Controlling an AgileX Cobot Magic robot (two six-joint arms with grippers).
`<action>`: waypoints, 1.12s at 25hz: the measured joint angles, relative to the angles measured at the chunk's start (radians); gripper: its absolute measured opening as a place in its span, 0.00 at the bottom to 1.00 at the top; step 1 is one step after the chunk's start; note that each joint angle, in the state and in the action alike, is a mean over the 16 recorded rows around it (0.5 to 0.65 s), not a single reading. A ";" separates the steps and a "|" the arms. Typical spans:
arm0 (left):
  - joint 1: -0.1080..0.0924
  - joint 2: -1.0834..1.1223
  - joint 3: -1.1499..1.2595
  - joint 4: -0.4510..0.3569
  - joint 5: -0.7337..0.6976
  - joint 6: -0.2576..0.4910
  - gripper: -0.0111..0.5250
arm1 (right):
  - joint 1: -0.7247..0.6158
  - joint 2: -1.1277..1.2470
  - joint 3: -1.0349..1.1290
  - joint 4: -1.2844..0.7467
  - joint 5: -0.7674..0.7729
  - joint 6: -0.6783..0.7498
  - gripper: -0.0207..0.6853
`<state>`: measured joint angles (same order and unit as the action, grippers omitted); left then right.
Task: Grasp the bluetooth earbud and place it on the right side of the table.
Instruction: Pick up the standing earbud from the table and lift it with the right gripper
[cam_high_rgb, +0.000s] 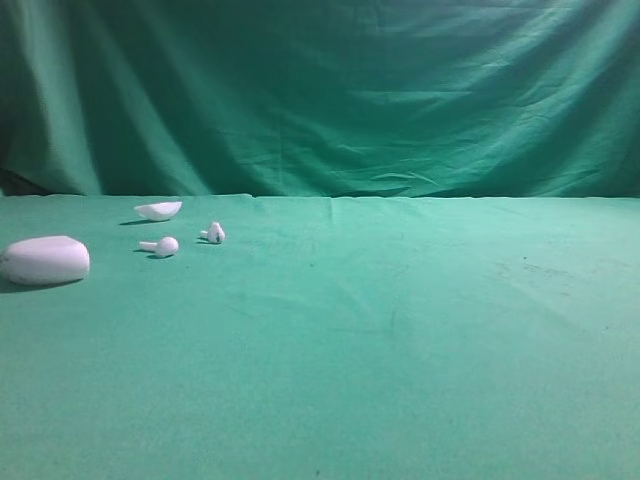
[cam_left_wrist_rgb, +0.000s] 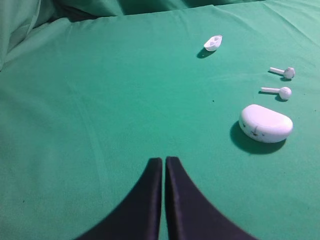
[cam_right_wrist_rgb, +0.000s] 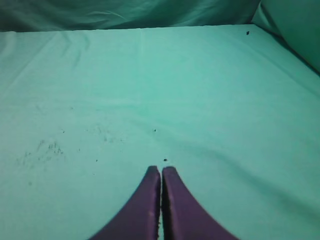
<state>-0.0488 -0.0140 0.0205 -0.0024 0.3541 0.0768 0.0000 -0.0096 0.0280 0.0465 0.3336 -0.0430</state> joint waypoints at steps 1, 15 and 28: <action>0.000 0.000 0.000 0.000 0.000 0.000 0.02 | 0.000 0.000 0.000 0.005 -0.025 0.002 0.03; 0.000 0.000 0.000 0.000 0.000 0.000 0.02 | 0.000 0.155 -0.156 0.076 -0.169 -0.051 0.03; 0.000 0.000 0.000 0.001 0.000 0.000 0.02 | 0.044 0.737 -0.538 0.190 0.303 -0.217 0.03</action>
<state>-0.0488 -0.0140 0.0205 -0.0018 0.3541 0.0768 0.0438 0.7273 -0.5099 0.2362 0.6370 -0.2596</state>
